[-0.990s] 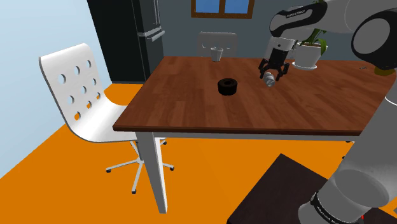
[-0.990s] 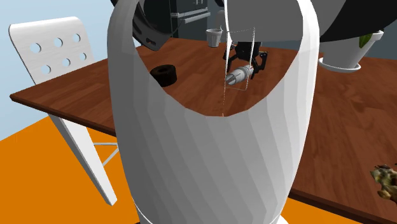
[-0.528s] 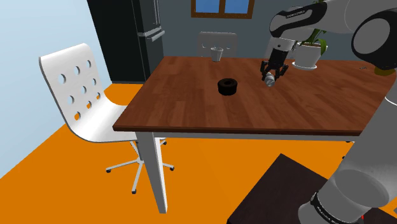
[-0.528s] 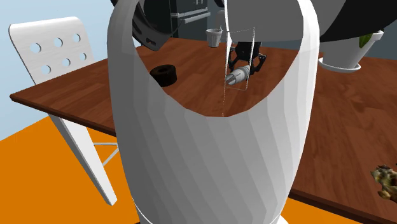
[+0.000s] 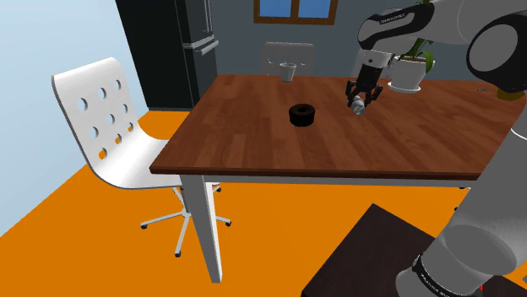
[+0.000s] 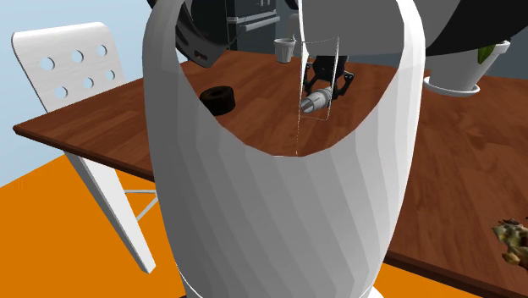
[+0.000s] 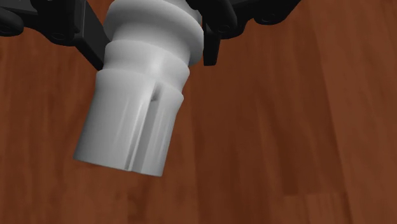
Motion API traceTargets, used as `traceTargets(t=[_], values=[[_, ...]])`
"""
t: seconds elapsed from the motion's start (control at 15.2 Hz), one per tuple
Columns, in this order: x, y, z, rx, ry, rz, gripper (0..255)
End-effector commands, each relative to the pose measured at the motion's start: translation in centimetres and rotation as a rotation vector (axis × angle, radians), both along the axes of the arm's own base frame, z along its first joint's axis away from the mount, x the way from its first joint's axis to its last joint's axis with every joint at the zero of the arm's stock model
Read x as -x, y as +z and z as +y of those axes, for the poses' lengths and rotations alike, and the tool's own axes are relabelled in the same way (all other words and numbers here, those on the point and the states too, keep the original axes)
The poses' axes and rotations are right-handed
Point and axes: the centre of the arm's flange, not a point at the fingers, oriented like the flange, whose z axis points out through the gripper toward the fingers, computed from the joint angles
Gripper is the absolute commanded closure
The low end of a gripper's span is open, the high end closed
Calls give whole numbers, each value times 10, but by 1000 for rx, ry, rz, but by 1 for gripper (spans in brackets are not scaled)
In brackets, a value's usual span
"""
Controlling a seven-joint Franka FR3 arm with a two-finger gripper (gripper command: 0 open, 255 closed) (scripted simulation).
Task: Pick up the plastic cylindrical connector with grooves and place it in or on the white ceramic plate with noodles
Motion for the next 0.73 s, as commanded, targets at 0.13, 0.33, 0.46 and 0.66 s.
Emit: traceTargets(t=[0.13, 0.33, 0.46, 0.66], values=[[0, 10, 0, 0, 0, 0, 255], [0, 26, 0, 0, 0, 0, 255], [0, 37, 0, 0, 0, 0, 255], [0, 53, 0, 0, 0, 0, 255]])
